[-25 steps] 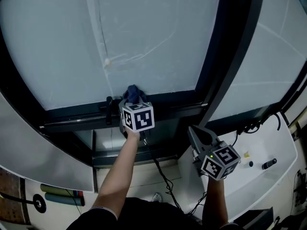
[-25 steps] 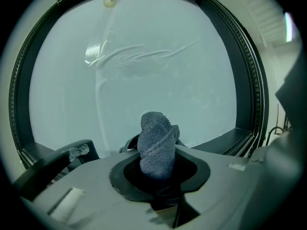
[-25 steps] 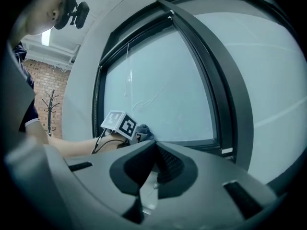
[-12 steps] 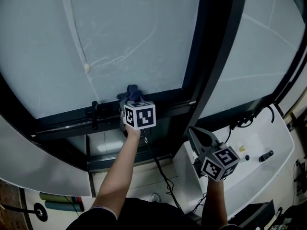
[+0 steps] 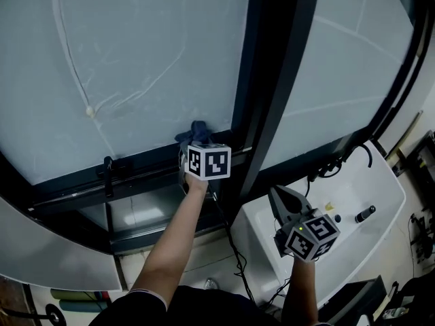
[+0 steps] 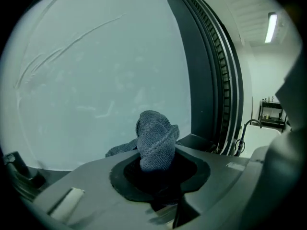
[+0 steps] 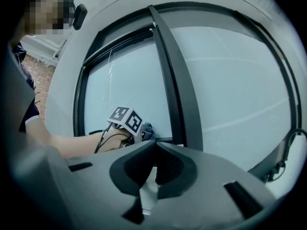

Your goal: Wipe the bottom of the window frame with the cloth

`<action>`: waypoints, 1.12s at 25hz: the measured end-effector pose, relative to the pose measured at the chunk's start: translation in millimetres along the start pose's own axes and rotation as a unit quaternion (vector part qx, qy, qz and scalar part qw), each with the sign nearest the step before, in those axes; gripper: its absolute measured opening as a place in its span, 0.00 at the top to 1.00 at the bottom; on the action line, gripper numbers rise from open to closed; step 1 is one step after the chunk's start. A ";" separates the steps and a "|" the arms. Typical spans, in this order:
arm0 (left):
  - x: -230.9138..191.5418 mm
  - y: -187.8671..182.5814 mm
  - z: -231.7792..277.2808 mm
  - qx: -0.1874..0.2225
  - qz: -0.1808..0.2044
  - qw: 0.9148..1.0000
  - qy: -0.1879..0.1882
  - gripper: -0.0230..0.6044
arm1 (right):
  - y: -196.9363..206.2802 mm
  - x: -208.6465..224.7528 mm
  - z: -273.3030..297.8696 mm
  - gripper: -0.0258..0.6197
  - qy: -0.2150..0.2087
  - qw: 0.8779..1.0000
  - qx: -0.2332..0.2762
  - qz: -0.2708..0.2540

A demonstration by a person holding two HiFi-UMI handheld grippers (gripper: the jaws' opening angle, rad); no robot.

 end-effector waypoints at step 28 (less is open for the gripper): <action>92.9 -18.6 -24.2 0.102 0.017 0.991 0.085 0.80 | -5.1 30.5 -60.9 0.96 0.069 0.997 0.018 0.004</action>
Point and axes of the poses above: the fingertips, and each gripper's own axes: z forward along the fingers, x to its right, y out of its underside, the point moved 10 cm from there along -z, backward along the fingers, and after that the axes turned 12 degrees about z, right-handed, at the moved point
